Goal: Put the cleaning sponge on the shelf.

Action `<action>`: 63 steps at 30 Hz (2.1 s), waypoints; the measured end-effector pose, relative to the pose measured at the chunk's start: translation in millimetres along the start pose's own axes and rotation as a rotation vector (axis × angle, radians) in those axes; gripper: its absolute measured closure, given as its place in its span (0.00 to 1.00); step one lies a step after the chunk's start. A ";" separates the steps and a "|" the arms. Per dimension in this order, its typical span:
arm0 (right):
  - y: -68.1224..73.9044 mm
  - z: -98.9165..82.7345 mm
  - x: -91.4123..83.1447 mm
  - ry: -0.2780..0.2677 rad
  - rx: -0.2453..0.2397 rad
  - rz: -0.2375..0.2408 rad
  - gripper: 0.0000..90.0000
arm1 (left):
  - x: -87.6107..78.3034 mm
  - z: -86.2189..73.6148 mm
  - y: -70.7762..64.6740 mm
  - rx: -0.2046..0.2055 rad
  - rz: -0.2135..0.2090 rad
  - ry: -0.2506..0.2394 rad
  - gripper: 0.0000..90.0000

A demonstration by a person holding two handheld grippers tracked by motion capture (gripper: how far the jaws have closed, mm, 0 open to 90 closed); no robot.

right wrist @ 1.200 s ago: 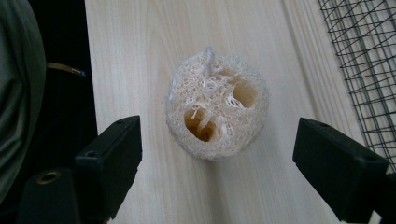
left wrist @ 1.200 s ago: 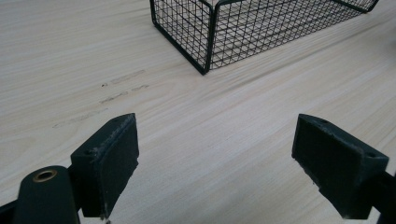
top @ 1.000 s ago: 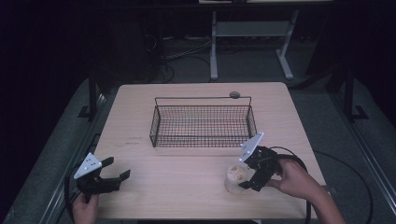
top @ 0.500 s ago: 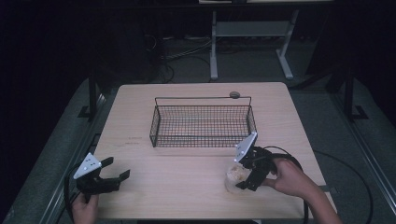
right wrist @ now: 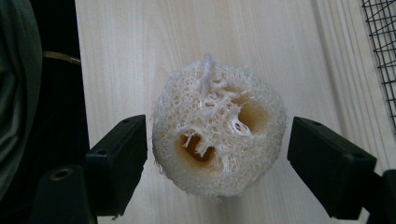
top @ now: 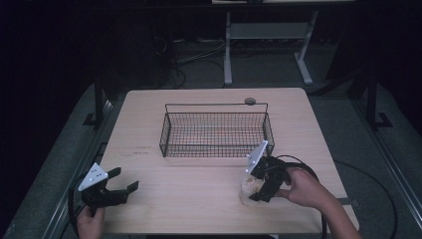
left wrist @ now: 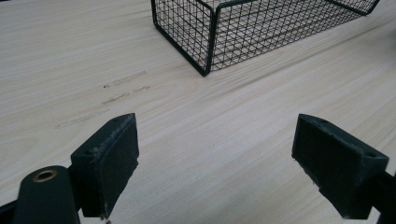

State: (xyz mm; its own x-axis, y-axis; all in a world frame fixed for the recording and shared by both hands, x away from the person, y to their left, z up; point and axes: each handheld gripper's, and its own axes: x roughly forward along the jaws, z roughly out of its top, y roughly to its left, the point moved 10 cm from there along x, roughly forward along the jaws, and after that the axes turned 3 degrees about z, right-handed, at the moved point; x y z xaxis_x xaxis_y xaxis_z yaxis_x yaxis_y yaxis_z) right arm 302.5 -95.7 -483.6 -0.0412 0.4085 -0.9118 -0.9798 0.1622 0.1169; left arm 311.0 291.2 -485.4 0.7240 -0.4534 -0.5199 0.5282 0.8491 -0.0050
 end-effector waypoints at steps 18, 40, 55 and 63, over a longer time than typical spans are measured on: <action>0.9 4.0 0.3 0.027 -0.006 0.022 0.32 | -1.4 0.6 0.4 -0.006 0.000 -0.005 0.16; -11.1 26.7 -26.1 -0.011 -0.014 0.000 0.32 | 0.2 1.1 0.6 -0.009 -0.003 -0.009 0.15; -28.0 43.1 -49.0 -0.004 -0.020 -0.023 0.32 | 0.1 1.8 1.2 -0.002 -0.005 -0.007 0.16; -34.7 48.3 -57.1 -0.010 -0.015 -0.032 0.32 | -0.3 1.7 1.3 -0.003 -0.003 -0.007 0.16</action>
State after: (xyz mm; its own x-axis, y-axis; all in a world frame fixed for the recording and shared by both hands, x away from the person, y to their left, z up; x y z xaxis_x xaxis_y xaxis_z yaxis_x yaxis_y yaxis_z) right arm 348.4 -81.2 -416.6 -0.0084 0.4121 -0.9111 -0.9834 0.1616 0.0822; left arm 312.2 292.0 -483.8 0.7254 -0.4584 -0.5135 0.5292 0.8484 -0.0097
